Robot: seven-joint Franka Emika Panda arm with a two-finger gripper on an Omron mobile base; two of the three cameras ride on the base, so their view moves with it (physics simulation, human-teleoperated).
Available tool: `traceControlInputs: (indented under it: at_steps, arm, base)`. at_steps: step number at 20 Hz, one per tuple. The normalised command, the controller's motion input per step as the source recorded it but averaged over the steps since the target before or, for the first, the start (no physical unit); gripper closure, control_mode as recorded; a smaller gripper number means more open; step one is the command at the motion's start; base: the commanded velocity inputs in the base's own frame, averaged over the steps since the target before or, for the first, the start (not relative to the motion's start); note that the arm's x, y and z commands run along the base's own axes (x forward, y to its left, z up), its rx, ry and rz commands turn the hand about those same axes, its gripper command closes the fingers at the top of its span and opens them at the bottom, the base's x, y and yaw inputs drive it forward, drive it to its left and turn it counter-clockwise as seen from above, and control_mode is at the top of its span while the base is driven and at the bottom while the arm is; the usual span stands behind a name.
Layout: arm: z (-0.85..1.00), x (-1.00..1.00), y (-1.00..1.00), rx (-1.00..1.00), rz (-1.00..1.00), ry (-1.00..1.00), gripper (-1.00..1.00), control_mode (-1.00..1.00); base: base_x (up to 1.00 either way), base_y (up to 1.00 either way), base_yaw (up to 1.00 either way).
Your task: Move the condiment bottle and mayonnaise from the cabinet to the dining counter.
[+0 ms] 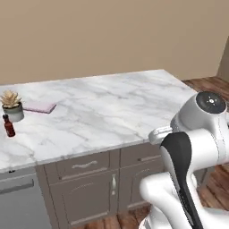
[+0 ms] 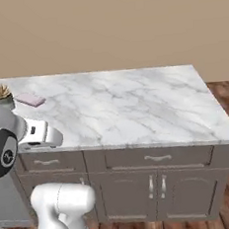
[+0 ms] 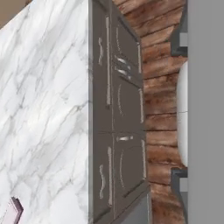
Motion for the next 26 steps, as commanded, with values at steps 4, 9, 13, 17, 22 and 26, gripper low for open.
traceControlInputs:
  at_steps: [4, 9, 13, 17, 22, 26]
  arm:
    - [0.0, 0.0, 0.0, 0.0, 0.0, 0.0, -1.0, 1.0]
    - [0.0, 0.0, 0.0, 0.0, 0.0, 0.0, -1.0, 1.0]
    - [0.0, 0.0, 0.0, 0.0, 0.0, 0.0, -1.0, 1.0]
    - [0.0, 0.0, 0.0, 0.0, 0.0, 0.0, -1.0, 1.0]
    - [0.0, 0.0, 0.0, 0.0, 0.0, 0.0, -1.0, 1.0]
    - [0.0, 0.0, 0.0, 0.0, 0.0, 0.0, -1.0, 1.0]
  base:
    - [0.0, 0.0, -1.0]
    - [0.0, -0.01, -1.0]
    - [0.0, -0.16, -1.0]
    - [0.0, -0.14, -1.0]
    - [0.06, -0.09, -0.96]
    - [0.16, -0.03, -0.92]
